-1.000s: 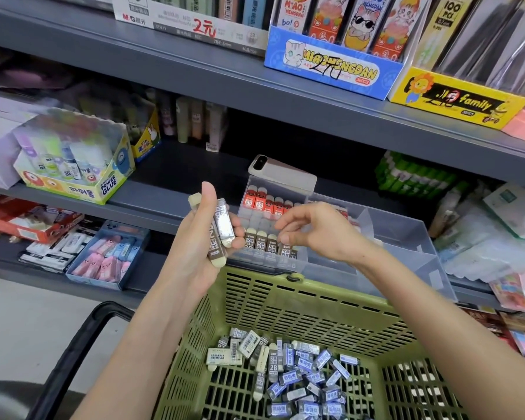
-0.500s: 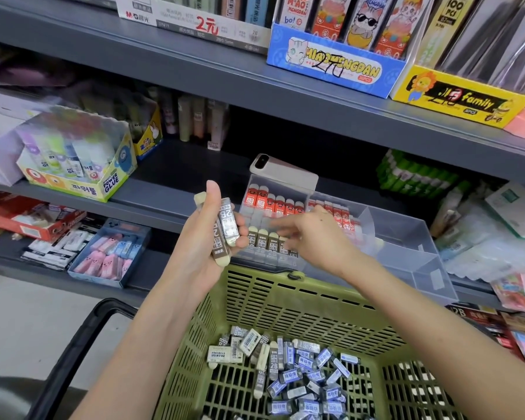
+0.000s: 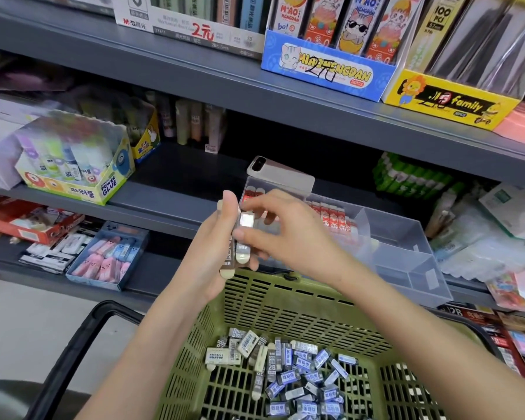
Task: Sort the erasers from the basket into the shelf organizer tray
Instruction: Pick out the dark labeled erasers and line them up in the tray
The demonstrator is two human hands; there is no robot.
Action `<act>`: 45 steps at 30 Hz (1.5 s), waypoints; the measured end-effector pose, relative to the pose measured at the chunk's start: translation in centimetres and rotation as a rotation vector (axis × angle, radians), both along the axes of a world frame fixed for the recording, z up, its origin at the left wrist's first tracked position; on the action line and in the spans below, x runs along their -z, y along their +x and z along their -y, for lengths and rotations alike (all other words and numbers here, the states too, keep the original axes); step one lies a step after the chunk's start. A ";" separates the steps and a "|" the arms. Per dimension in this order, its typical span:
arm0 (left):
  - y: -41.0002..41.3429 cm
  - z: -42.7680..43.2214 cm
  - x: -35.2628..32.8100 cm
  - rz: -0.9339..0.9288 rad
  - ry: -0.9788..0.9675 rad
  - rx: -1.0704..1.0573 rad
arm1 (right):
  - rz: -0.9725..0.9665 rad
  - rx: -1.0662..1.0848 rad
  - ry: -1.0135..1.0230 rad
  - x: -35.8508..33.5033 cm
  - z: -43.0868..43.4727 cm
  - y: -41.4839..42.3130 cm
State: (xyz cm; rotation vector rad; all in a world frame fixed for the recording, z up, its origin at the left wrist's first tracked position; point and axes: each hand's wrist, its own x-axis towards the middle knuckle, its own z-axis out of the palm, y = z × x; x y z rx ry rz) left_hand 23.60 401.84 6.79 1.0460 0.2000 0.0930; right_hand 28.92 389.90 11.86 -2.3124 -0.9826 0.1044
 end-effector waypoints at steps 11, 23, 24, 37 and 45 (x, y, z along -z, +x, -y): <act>0.0 -0.8 -0.6 -0.078 -0.083 -0.248 | -0.783 0.071 0.727 -2.6 2.2 2.3; 0.1 -0.8 -0.4 -0.073 -0.060 -0.231 | -0.655 0.342 0.086 0.6 5.1 3.4; 0.1 -0.8 -0.4 -0.068 -0.061 -0.227 | -0.590 0.338 0.047 0.7 5.1 3.5; -0.1 -0.9 -0.3 -0.040 -0.049 -0.241 | 0.024 0.048 -0.376 -1.5 2.3 6.3; 0.1 -1.2 0.0 -0.062 -0.074 -0.234 | 0.125 -0.042 -0.575 0.6 2.1 6.5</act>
